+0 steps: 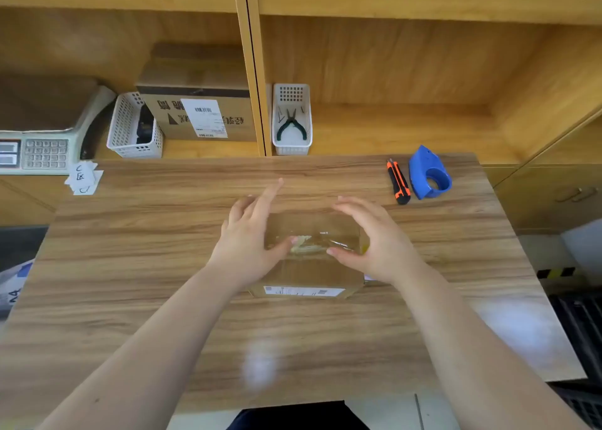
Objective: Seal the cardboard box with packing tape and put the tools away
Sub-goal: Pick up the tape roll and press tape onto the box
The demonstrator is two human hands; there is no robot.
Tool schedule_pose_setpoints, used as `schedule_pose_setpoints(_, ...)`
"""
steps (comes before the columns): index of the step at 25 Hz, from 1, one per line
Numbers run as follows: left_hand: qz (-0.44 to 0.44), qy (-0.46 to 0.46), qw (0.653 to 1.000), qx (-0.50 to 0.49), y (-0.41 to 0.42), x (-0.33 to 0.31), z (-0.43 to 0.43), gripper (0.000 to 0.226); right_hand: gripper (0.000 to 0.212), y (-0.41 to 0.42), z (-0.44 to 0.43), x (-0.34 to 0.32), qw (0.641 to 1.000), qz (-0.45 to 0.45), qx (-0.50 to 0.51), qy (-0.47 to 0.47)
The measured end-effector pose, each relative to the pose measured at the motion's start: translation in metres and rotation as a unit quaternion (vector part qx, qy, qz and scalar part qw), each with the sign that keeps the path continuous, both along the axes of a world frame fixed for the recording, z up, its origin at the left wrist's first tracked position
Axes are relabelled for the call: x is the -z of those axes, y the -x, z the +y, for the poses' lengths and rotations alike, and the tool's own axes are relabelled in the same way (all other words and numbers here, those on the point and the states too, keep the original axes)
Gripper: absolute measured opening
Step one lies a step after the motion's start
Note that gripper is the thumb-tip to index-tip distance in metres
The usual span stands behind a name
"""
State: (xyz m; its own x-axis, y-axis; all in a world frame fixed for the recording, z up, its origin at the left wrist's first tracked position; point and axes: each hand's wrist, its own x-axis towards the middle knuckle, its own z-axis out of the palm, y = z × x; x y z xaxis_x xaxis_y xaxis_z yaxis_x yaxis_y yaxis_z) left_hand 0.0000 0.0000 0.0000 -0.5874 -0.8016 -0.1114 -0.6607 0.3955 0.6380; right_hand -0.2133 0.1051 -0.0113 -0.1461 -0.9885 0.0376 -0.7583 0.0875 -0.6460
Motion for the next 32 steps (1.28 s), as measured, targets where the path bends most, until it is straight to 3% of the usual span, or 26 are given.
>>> schedule_pose_setpoints(4, -0.037, -0.020, 0.998, 0.046, -0.003, 0.020, 0.001, 0.080, 0.077, -0.003, -0.004, 0.021, 0.997, 0.031, -0.006, -0.069)
schedule_pose_setpoints(6, -0.091, -0.037, 0.990, 0.103, 0.001, 0.034, 0.007, 0.088, 0.083, -0.006, -0.008, 0.034, 0.992, 0.071, -0.024, -0.102)
schedule_pose_setpoints(9, -0.199, 0.012, 0.963, 0.179, 0.008, 0.056, 0.017, 0.104, 0.090, -0.006, -0.017, 0.047, 0.978, 0.139, -0.060, -0.145)
schedule_pose_setpoints(12, -0.247, 0.057, 0.948, 0.194, 0.014, 0.062, 0.013, 0.096, 0.089, -0.005, -0.024, 0.051, 0.972, 0.170, -0.067, -0.148)
schedule_pose_setpoints(17, -0.268, 0.072, 0.934, 0.226, 0.023, 0.059, -0.022, 0.092, 0.074, 0.005, -0.039, 0.051, 0.963, 0.221, -0.058, -0.143)
schedule_pose_setpoints(20, -0.289, 0.098, 0.928, 0.216, 0.033, 0.056, -0.040, 0.093, 0.071, 0.010, -0.049, 0.053, 0.964, 0.222, 0.000, -0.143)
schedule_pose_setpoints(25, -0.226, -0.040, 0.965, 0.128, 0.060, 0.041, -0.043, 0.075, 0.078, 0.003, -0.062, 0.058, 0.950, 0.243, 0.091, -0.171)
schedule_pose_setpoints(27, -0.204, -0.063, 0.967, 0.136, 0.065, 0.048, -0.024, 0.084, 0.080, -0.002, -0.069, 0.059, 0.942, 0.251, 0.126, -0.182)
schedule_pose_setpoints(30, -0.225, -0.021, 0.962, 0.152, 0.067, 0.069, -0.007, 0.109, 0.083, -0.005, -0.075, 0.060, 0.931, 0.261, 0.157, -0.200)
schedule_pose_setpoints(32, -0.221, 0.023, 0.960, 0.168, 0.069, 0.077, -0.017, 0.103, 0.074, 0.000, -0.074, 0.059, 0.944, 0.241, 0.134, -0.182)
